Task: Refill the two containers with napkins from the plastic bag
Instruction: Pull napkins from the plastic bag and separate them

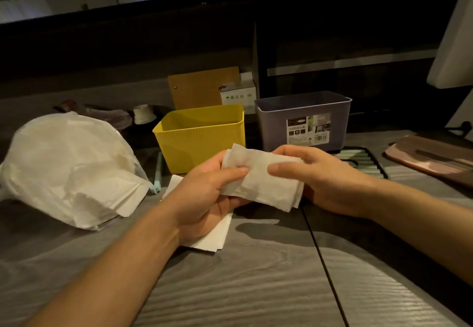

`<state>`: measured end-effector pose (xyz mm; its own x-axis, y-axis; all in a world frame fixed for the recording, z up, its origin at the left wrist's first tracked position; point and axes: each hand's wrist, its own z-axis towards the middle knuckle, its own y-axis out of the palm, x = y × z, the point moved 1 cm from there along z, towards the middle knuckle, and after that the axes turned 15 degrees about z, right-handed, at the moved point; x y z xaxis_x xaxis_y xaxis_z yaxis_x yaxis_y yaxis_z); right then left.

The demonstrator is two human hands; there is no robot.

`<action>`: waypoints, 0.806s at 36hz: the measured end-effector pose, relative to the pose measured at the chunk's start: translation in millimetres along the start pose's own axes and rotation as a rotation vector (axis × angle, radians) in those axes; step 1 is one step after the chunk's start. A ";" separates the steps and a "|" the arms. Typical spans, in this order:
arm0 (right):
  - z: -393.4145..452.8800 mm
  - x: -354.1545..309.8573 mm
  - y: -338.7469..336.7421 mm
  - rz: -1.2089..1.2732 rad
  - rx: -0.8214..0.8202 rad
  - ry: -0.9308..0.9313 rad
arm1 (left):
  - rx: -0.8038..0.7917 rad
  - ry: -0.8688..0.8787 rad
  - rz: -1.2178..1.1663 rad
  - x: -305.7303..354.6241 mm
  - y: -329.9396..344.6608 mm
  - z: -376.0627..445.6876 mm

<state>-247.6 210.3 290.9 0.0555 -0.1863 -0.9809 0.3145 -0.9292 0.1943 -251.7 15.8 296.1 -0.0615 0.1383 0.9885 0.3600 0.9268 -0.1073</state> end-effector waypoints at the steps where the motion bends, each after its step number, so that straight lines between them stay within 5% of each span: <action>1: 0.0 0.5 -1.3 -0.040 0.005 -0.003 | -0.007 0.001 -0.020 -0.2 0.6 -0.1; 10: 0.2 0.4 -5.5 -0.037 0.020 -0.031 | -0.043 0.012 -0.138 -1.0 -2.8 1.0; 14: -3.5 -1.4 -3.4 -0.090 -0.043 -0.039 | -0.066 0.020 -0.067 -1.9 -1.3 -0.3; 24: 0.8 0.5 -9.1 -0.146 0.095 -0.134 | 0.044 0.050 0.098 1.3 -7.0 -2.2; 29: -3.1 -1.4 -9.7 -0.244 -0.023 -0.179 | 0.041 0.135 0.258 1.8 -7.9 -4.3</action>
<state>-247.8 220.5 290.4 -0.1919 -0.0133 -0.9813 0.3193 -0.9463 -0.0496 -250.7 7.2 299.2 0.1525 0.3264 0.9329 0.3100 0.8805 -0.3587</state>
